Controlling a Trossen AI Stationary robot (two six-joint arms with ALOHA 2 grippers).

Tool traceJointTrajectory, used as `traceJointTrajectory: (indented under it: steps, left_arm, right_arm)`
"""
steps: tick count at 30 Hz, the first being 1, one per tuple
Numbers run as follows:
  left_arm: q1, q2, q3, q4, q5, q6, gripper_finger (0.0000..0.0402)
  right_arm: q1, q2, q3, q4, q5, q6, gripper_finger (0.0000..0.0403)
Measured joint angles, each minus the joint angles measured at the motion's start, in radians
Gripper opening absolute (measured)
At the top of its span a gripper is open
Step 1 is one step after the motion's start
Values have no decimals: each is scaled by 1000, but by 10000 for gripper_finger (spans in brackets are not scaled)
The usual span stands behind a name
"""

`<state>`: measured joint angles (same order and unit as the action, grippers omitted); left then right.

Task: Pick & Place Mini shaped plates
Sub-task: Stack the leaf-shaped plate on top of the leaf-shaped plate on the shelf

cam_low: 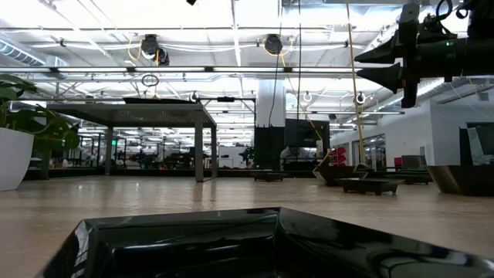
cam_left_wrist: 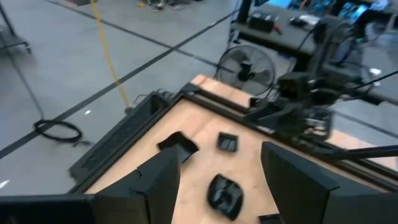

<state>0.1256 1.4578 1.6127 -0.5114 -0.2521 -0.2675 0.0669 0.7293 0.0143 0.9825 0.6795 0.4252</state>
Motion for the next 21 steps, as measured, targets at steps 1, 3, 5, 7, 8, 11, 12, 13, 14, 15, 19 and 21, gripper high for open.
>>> traceJointTrajectory:
  steps: [1,3,5,7,8,11,12,13,14,15,19,21]
  left_arm:
    - [-8,0,0,7,0,-1,227]
    - [-25,0,0,12,-1,-4,228]
    - [-39,0,0,13,-1,-18,228]
    - [-53,0,0,16,-3,-31,227]
    - [-59,0,0,19,-6,-32,227]
    - [-77,0,0,36,-26,-35,227]
    - [-82,0,0,46,-29,-35,228]
    - [-86,0,0,53,-29,-36,227]
    - [-91,0,0,58,-29,-37,227]
    - [-95,0,0,62,-30,-38,228]
    - [-108,0,0,62,-30,-57,227]
    - [-113,0,0,62,-30,-61,227]
  right_arm:
    - [0,0,0,0,0,0,144]
    - [0,0,0,1,13,0,144]
    - [0,0,0,3,35,0,144]
    - [0,0,0,17,24,18,144]
    - [0,0,0,22,22,34,144]
    - [0,0,0,38,26,84,144]
    - [0,0,0,47,26,96,144]
    - [-1,0,0,55,27,114,144]
    - [-2,0,0,61,28,132,144]
    - [-2,0,0,68,27,151,144]
    - [-2,0,0,83,26,231,144]
    - [-2,0,0,84,25,293,144]
